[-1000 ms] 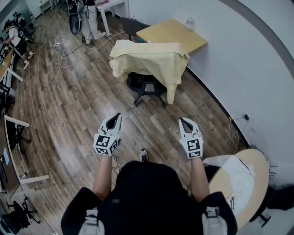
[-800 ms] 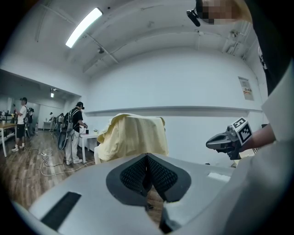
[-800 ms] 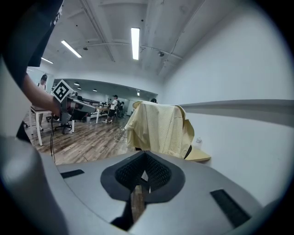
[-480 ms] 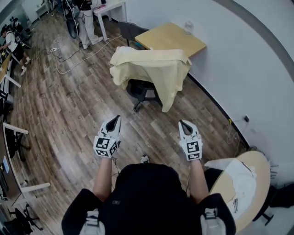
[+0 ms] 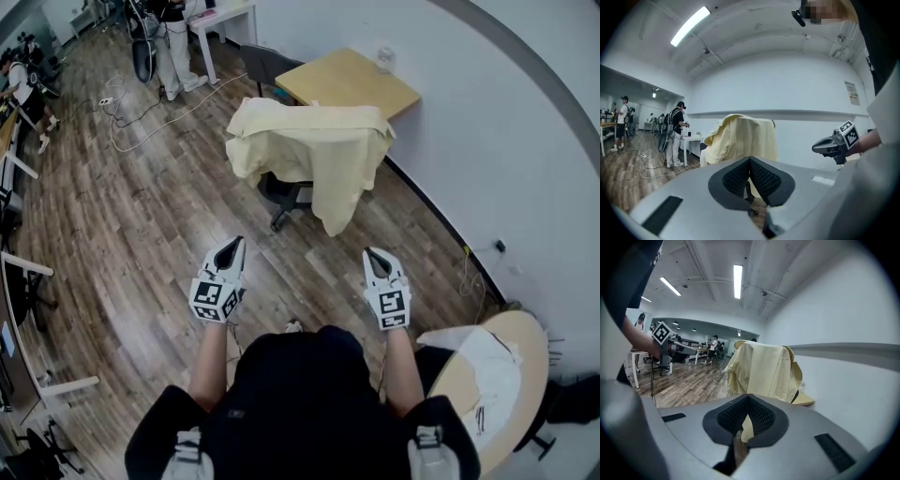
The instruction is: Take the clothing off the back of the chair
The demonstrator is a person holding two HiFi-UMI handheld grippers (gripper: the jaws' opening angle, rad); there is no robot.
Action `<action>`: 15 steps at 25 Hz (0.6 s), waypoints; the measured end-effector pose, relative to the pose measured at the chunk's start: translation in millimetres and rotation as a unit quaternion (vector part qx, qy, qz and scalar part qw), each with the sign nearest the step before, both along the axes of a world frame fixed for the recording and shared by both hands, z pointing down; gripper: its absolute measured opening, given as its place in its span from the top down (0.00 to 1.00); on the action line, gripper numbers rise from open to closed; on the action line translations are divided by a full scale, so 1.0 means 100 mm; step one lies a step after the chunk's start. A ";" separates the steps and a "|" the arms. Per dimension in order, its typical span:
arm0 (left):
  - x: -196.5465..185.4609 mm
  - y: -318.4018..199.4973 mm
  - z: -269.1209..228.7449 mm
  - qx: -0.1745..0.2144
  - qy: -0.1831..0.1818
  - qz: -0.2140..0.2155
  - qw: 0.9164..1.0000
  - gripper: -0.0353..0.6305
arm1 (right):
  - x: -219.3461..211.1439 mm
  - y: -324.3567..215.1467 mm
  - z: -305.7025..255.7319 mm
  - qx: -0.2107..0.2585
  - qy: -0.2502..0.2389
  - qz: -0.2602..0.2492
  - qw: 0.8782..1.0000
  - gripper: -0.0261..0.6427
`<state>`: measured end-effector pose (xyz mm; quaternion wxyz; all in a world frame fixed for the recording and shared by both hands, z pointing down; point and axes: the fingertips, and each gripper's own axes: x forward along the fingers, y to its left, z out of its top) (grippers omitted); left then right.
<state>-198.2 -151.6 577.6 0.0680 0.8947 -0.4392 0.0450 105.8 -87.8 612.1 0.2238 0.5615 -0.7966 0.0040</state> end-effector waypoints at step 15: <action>-0.20 -0.03 0.01 -0.002 0.007 -0.012 1.000 0.94 | -0.16 -0.05 -0.03 0.001 0.007 -0.006 1.000 0.97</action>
